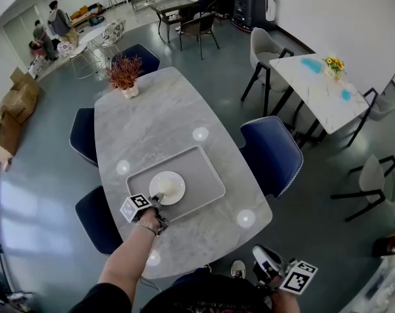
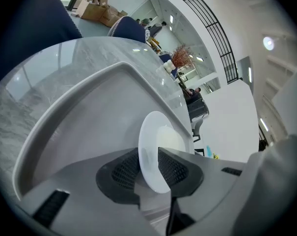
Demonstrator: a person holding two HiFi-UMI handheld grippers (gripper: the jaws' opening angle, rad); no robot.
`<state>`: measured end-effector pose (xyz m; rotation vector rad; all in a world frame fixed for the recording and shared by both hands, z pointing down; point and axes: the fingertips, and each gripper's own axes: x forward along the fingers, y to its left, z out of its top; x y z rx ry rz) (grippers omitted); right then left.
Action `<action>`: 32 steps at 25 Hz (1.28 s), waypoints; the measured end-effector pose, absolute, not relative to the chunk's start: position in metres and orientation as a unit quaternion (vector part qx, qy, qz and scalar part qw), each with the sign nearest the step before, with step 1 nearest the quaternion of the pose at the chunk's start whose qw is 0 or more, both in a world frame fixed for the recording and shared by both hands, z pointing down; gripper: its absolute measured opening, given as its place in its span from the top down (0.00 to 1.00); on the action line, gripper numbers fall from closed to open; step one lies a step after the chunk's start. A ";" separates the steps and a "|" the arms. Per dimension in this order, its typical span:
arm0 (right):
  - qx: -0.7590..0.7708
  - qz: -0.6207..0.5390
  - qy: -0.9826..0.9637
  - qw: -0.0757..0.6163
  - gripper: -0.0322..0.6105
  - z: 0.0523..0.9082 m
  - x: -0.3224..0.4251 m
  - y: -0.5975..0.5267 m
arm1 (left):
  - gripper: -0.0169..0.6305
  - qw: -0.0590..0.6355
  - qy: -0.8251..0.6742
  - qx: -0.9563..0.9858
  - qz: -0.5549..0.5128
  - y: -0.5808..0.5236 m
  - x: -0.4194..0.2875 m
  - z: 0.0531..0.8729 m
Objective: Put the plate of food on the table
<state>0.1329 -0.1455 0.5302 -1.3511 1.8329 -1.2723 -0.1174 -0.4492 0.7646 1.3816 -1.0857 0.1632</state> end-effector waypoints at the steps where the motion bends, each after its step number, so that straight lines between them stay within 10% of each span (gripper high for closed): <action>1: -0.502 -0.468 0.679 0.260 0.93 0.530 0.134 -0.145 | 0.82 0.633 -0.473 0.607 0.077 -0.448 -0.118 0.764; 26: -0.472 -0.466 0.698 0.269 0.93 0.513 0.133 -0.131 | 0.73 0.591 -0.450 0.666 0.065 -0.425 -0.137 0.725; 32: -0.444 -0.469 0.718 0.261 0.93 0.510 0.128 -0.134 | 0.96 0.574 -0.433 0.695 0.026 -0.405 -0.138 0.691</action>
